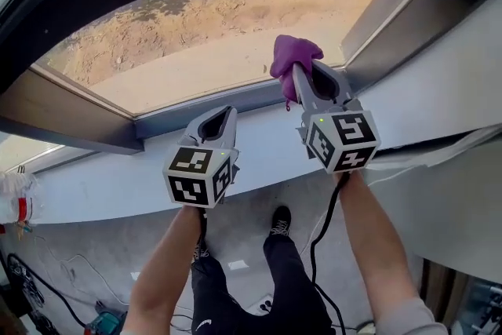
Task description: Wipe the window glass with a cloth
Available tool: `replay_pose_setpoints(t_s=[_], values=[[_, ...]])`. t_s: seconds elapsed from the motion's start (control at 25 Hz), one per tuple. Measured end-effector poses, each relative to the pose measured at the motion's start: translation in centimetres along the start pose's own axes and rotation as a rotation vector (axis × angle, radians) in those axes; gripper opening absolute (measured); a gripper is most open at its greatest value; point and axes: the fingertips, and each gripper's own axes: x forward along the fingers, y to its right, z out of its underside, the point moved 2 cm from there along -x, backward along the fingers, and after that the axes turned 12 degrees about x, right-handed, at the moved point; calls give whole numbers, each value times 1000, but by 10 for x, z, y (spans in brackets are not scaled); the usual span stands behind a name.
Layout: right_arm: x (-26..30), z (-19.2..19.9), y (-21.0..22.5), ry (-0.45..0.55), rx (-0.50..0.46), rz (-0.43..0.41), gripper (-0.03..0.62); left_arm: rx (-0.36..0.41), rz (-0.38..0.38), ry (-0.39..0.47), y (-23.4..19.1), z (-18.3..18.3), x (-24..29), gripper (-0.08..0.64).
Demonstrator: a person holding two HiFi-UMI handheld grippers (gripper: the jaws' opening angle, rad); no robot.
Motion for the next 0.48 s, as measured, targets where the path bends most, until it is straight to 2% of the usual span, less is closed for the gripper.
replay_pose_setpoints(t_s=[0.2,0.36,0.48], values=[[-27,-8,108,19,50,176,63,23,45,-6,51,-14,53,0],[-38,-13,176,26,66,305,63,42,66,-16,78,-22,77,0],[-35,-15,219,30,92,372,63,61,76,-28,92,-24,94,0]])
